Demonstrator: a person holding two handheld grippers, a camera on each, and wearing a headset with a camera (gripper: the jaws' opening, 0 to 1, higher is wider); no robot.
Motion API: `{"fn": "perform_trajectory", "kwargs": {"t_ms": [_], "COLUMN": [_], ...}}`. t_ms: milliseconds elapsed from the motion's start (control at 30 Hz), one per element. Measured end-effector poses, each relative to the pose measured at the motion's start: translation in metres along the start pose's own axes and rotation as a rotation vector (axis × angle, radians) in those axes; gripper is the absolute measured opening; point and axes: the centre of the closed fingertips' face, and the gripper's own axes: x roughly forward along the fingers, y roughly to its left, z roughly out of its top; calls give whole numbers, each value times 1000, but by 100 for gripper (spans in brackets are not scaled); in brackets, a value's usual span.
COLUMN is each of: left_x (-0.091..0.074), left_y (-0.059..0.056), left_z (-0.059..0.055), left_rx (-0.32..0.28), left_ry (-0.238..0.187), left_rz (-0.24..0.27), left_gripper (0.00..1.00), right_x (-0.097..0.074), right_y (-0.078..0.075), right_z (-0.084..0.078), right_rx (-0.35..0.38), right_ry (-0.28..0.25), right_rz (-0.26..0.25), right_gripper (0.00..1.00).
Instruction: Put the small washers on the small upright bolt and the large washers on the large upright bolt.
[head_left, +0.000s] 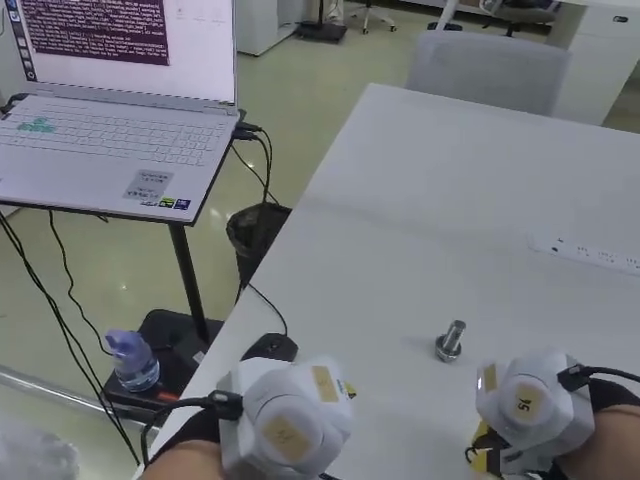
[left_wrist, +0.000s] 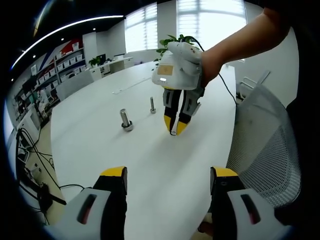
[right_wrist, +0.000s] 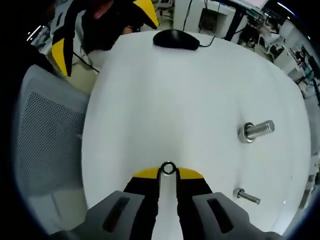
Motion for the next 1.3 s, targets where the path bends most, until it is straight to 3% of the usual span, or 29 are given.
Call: {"fn": "perform_trajectory", "kwargs": {"t_ms": [400, 567, 667, 867, 1300], "left_x": [6, 7, 9, 13, 17], "left_y": [-3, -3, -3, -6, -1], "left_z": [-1, -1, 3, 2, 4], "left_rx": [-23, -30, -18, -28, -31], "left_ry": [-3, -1, -18, 2, 16], "left_rz": [-3, 2, 11, 9, 9], "left_gripper": [75, 82, 87, 89, 85], "right_x": [-30, -40, -43, -46, -65], "right_y": [-24, -34, -37, -55, -99], "right_z": [-53, -65, -68, -69, -52], "right_rx": [126, 158, 169, 174, 185], "right_ry": [-1, -2, -3, -9, -43], "right_rz": [-43, -59, -62, -79, -132], "right_gripper": [13, 13, 13, 13, 13]}}
